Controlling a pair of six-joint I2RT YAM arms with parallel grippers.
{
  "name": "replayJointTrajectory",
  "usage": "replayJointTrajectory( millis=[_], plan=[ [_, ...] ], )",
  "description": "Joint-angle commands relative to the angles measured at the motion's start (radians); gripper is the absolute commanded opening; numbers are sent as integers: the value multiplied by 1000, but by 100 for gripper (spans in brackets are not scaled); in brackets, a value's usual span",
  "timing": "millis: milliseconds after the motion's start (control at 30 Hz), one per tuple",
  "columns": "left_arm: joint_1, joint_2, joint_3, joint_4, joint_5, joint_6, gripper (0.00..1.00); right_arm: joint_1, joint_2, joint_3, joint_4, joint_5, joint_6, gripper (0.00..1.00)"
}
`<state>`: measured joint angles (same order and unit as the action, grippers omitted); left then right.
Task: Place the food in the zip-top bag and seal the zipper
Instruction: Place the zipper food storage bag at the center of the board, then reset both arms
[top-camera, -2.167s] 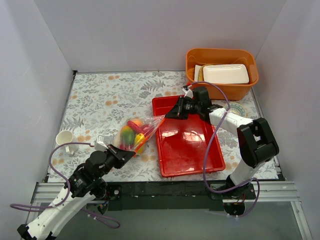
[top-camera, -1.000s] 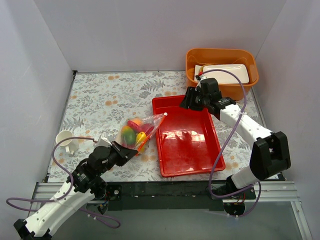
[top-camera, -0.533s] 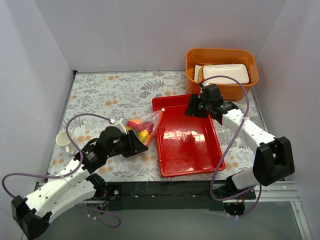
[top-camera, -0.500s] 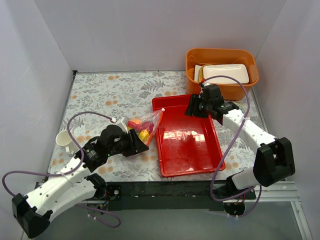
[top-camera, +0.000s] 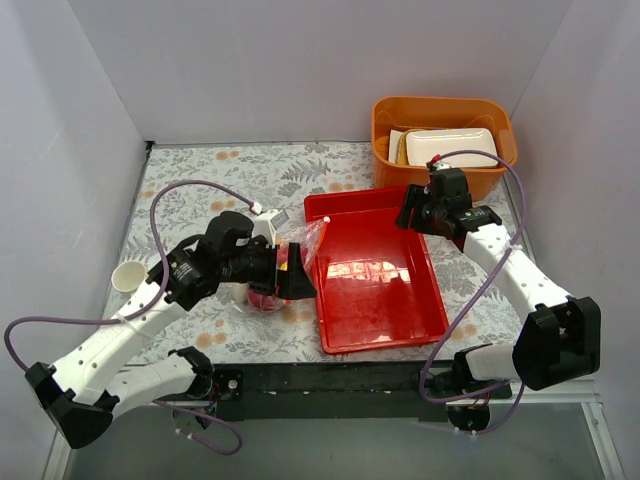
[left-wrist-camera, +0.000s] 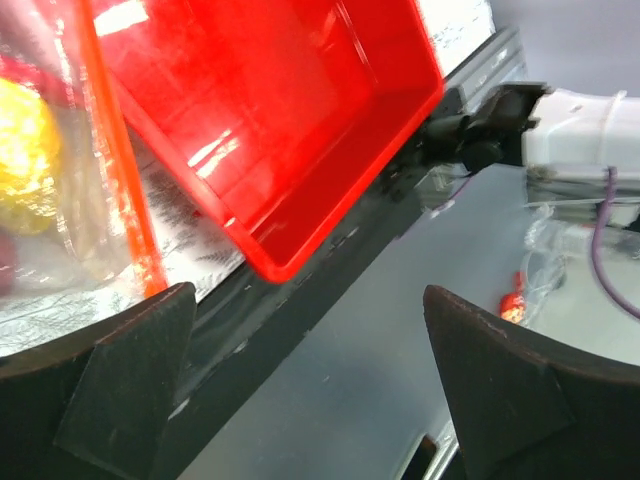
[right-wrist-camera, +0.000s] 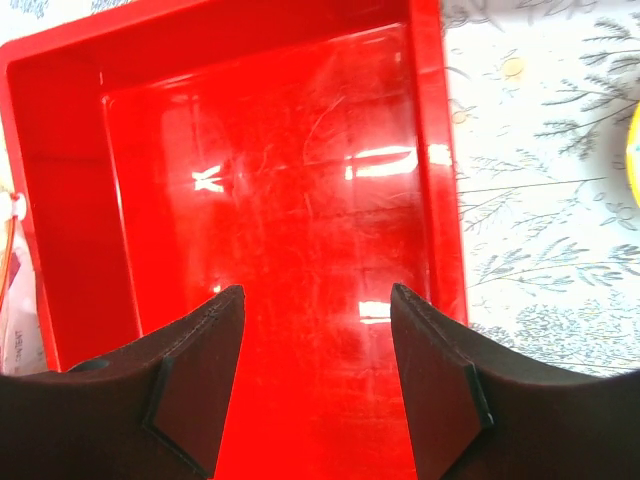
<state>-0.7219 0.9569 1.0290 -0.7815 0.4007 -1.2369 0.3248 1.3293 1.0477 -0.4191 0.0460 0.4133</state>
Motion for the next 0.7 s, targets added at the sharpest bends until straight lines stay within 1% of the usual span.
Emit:
replayJointTrajectory(
  millis=[0,33,67,100,133,200,267,300,333,400,433,467,500,533,600,667],
  plan=[
    [3,31,159,-82,-48,119,98,-23,-36,-3,-12,3,-24,68],
    [3,60,201,-96,-86,132,98,-23,-38,0,-15,-1,-24,68],
    [3,89,285,-122,-118,155,98,-26,-41,0,-18,-5,-27,68],
    [4,144,319,-130,-164,174,98,-26,-41,0,-21,-9,-25,68],
    [12,167,348,-133,-183,186,98,-27,-42,-2,-23,-12,-27,68],
    [45,207,397,-116,-174,235,98,-29,-42,0,-27,-17,-30,68],
    [152,255,408,-89,-136,260,98,-33,-47,6,-40,-14,-37,68],
    [203,267,404,-70,-100,273,98,-35,-51,8,-47,-9,-39,68],
    [305,288,399,-49,-27,274,98,-36,-58,6,-55,-5,-47,68],
    [381,310,390,20,10,278,98,-43,-79,-1,-60,8,-50,68],
    [418,318,372,52,-17,269,98,-49,-90,-5,-60,9,-56,70],
    [421,309,334,142,-46,260,98,-49,-105,-8,-61,14,-59,70],
    [421,298,297,183,-69,255,98,-52,-114,-8,-63,15,-65,70],
    [421,286,213,262,-106,254,98,-58,-120,-6,-75,20,-71,70],
    [423,250,151,329,-195,219,98,-61,-140,-5,-92,52,-88,70],
    [423,249,118,370,-210,211,98,-66,-163,-14,-107,78,-108,72]
  ],
)
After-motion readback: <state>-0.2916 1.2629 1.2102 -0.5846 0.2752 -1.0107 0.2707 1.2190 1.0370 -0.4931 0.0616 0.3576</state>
